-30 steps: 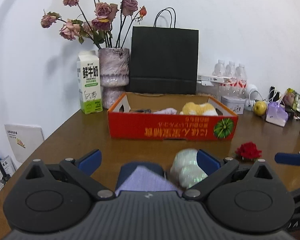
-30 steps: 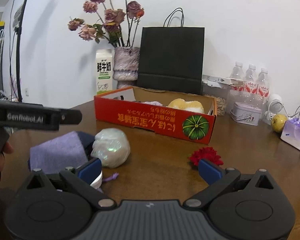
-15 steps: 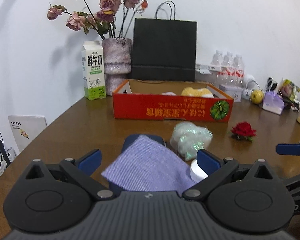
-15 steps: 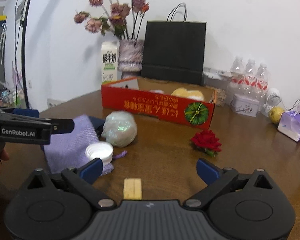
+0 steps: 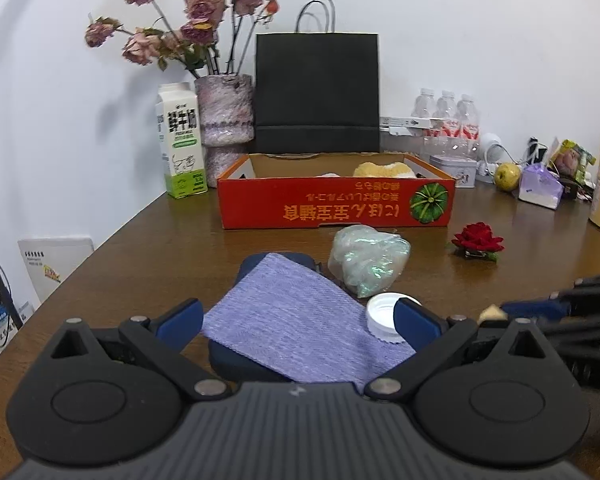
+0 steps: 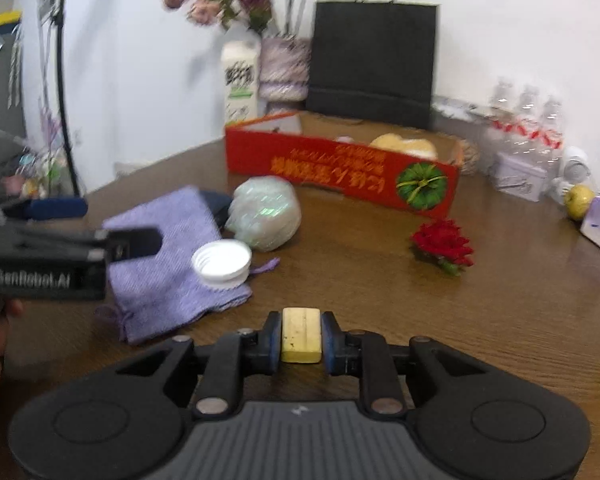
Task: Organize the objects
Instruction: 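Grasp the yellow sponge block with the right gripper while the left gripper grasps the white bottle cap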
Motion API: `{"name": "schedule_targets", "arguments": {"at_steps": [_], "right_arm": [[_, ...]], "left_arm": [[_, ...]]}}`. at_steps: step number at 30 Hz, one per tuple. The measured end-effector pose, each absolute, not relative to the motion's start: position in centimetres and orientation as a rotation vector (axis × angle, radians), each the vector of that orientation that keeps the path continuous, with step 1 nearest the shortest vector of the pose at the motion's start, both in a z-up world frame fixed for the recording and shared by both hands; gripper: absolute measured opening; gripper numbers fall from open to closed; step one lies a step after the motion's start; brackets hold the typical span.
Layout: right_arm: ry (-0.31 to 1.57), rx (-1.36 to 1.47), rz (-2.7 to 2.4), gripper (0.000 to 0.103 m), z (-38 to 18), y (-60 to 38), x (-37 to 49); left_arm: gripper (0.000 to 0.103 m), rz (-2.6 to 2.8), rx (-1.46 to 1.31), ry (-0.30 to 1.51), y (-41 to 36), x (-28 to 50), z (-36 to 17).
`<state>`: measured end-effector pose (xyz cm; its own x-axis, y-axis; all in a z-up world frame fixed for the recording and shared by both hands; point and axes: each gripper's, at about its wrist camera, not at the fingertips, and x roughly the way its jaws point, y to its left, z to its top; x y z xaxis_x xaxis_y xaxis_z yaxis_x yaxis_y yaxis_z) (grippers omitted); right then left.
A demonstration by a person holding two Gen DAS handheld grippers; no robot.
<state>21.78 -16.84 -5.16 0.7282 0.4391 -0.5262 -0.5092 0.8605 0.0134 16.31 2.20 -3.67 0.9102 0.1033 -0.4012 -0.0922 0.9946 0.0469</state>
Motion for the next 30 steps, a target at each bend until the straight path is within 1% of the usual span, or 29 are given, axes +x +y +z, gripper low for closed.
{"name": "schedule_targets", "arguments": {"at_steps": [7,8,11,13,15,16,17,19,20,21,30], "right_arm": [[0.436,-0.001,0.402,0.02,-4.4,-20.0,21.5],[0.431,0.011,0.395,0.02,-4.4,-20.3,21.5],[0.421,0.024,0.391,0.02,-4.4,-20.7,21.8],[0.41,0.021,0.39,0.02,-4.3,-20.8,21.8],[0.401,0.021,0.388,0.02,-4.2,-20.9,21.7],[0.398,0.021,0.387,0.02,-4.2,-20.8,21.6],[0.397,0.022,0.388,0.02,-4.3,-20.8,21.7],[0.395,0.017,0.391,0.02,-4.3,-20.7,21.6],[0.392,0.013,0.391,0.02,-4.3,-20.5,21.3],[0.388,0.008,0.393,0.02,-4.2,-20.4,21.3],[0.364,-0.014,0.404,0.02,-4.2,-20.1,20.8]], "left_arm": [[0.103,0.007,0.109,0.428,-1.6,17.1,-3.8],[0.102,-0.002,0.112,0.442,-2.1,17.5,-3.9],[0.096,-0.001,0.109,0.492,-3.1,19.1,-4.3],[0.09,0.016,0.093,0.53,-3.4,20.1,-4.6],[0.079,0.027,0.06,0.556,-3.4,20.8,-4.8],[0.077,0.033,0.04,0.569,-3.2,21.2,-5.0],[0.073,0.039,0.026,0.578,-3.1,21.4,-5.0],[0.062,0.044,0.007,0.586,-3.0,21.8,-5.1],[0.049,0.045,0.002,0.59,-2.9,21.9,-5.1],[0.041,0.043,-0.001,0.597,-3.0,22.0,-5.2],[0.041,0.047,-0.031,0.549,-2.4,21.0,-4.8]]}}
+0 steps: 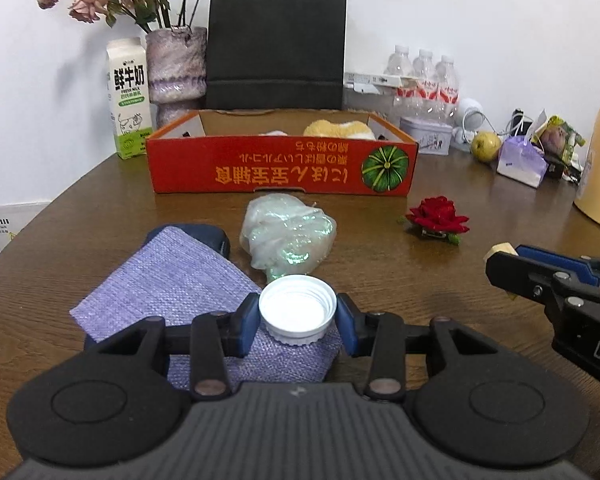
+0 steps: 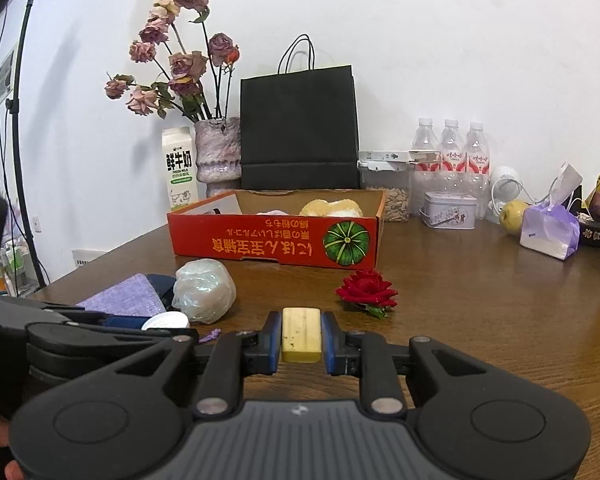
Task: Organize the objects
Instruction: 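Grasp the yellow sponge block with the right gripper while the left gripper grasps the white bottle cap, then carry the bottle cap and yellow sponge over the cardboard box with both grippers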
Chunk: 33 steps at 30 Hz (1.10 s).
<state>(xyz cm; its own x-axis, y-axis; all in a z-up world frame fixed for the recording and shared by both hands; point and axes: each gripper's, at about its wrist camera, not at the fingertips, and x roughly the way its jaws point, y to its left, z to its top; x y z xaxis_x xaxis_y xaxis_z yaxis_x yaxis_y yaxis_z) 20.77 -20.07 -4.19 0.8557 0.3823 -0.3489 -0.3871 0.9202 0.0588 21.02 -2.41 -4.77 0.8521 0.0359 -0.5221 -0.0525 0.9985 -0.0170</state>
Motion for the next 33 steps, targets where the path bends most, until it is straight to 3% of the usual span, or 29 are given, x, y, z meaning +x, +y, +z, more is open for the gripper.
{"name": "schedule_targets", "arguments": {"at_steps": [17,33], "right_arm": [[0.346,-0.033,0.45,0.02,-4.0,-19.2,20.9],[0.27,-0.05,0.466,0.02,-0.1,-16.4,23.5]], "left_arm": [[0.041,0.079,-0.01,0.459,-2.4,19.3,-2.9],[0.041,0.084,-0.02,0.375,-0.4,20.2,0.7]]}}
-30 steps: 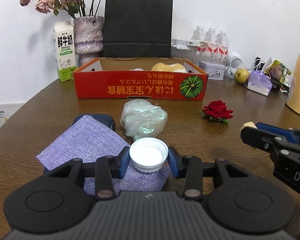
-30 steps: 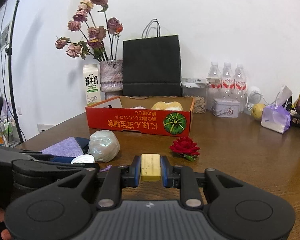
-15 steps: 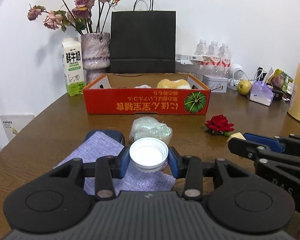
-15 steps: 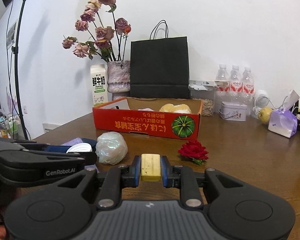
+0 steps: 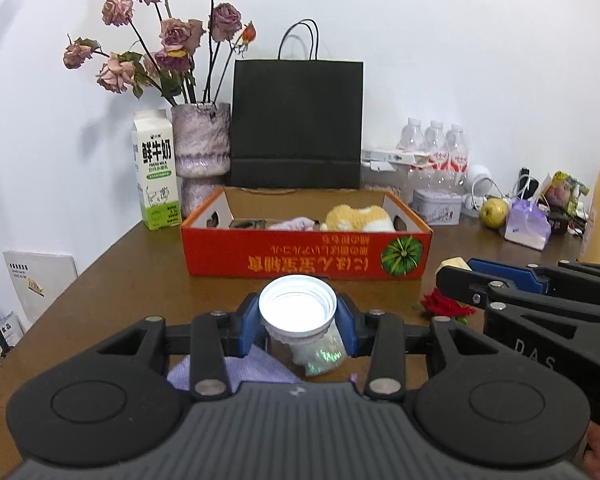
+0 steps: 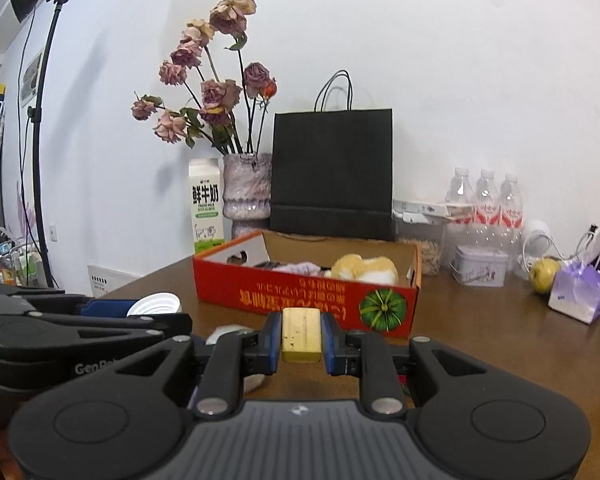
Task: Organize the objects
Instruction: 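Carry the bottle cap and yellow sponge over the cardboard box with both grippers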
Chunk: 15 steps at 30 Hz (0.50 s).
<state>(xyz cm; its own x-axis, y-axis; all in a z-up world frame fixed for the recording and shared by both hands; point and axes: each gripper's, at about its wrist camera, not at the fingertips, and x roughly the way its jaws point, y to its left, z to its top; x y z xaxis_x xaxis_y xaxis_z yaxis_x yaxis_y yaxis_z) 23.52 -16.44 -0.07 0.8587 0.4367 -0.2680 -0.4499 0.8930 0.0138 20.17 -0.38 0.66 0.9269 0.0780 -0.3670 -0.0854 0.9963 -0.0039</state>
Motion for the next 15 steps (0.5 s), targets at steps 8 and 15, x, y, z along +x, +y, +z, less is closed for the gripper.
{"name": "schedule_targets", "arguments": {"at_steps": [8,15], "right_arm": [[0.24,-0.037,0.457,0.02,1.2,-14.7,25.7],[0.24,-0.015,0.452,0.02,1.7,-13.4,28.3]], "left_arm": [[0.041,0.097,-0.037,0.329,0.9,22.2,2.6],[0.041,0.11,-0.05,0.304,1.7,24.5,3.7]]}}
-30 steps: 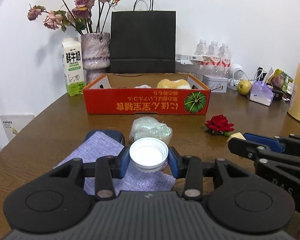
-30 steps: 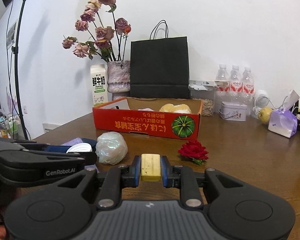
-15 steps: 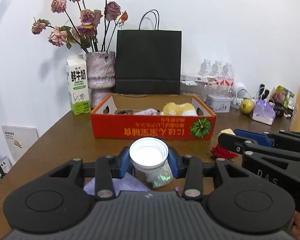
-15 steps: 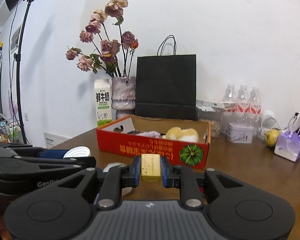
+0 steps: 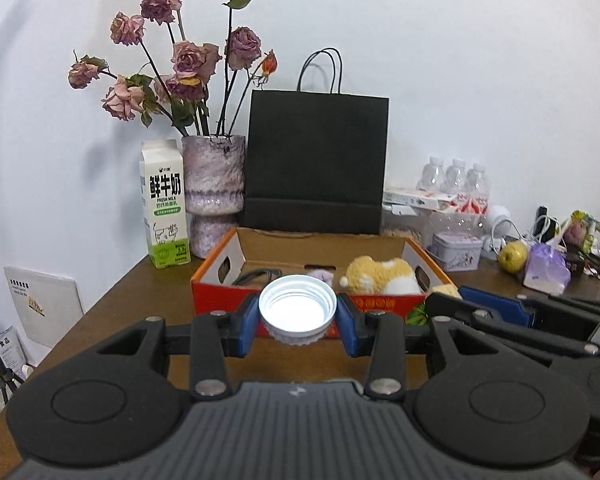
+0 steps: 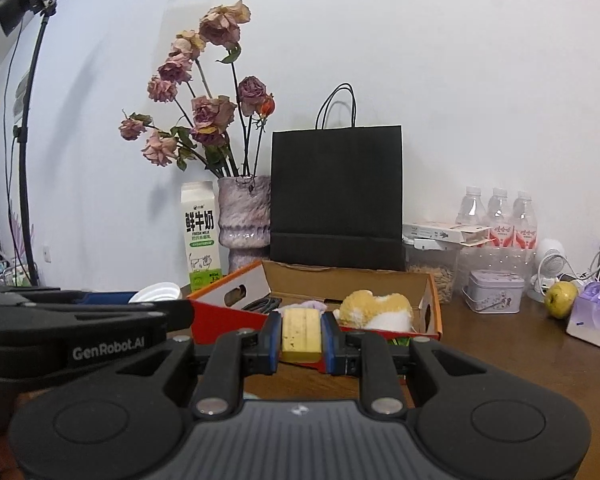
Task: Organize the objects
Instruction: 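Carry the bottle cap and yellow sponge over the cardboard box with both grippers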
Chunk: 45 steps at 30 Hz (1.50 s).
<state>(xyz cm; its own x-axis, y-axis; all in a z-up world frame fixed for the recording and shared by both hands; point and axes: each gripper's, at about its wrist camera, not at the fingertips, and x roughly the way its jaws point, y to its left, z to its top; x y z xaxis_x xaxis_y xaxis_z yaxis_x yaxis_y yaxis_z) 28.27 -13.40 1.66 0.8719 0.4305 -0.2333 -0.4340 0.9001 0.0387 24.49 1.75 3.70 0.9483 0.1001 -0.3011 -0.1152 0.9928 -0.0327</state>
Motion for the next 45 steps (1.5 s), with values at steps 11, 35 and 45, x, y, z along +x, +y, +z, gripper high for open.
{"name": "schedule_targets", "arguments": {"at_steps": [11,35,45], "right_arm": [[0.238,-0.005,0.427,0.02,1.8,-11.6,32.4],[0.288,0.041,0.373,0.02,2.1,-10.6,42.9],[0.341,0.063,0.371,0.02,1.4,-9.3,47.2]], "left_arm": [[0.041,0.11,-0.077,0.293,2.9,29.0,4.4],[0.041,0.136,-0.066,0.303,6.4,38.8,6.0],[0.041,0.175,-0.059,0.32,7.9,43.1,5.5]]}}
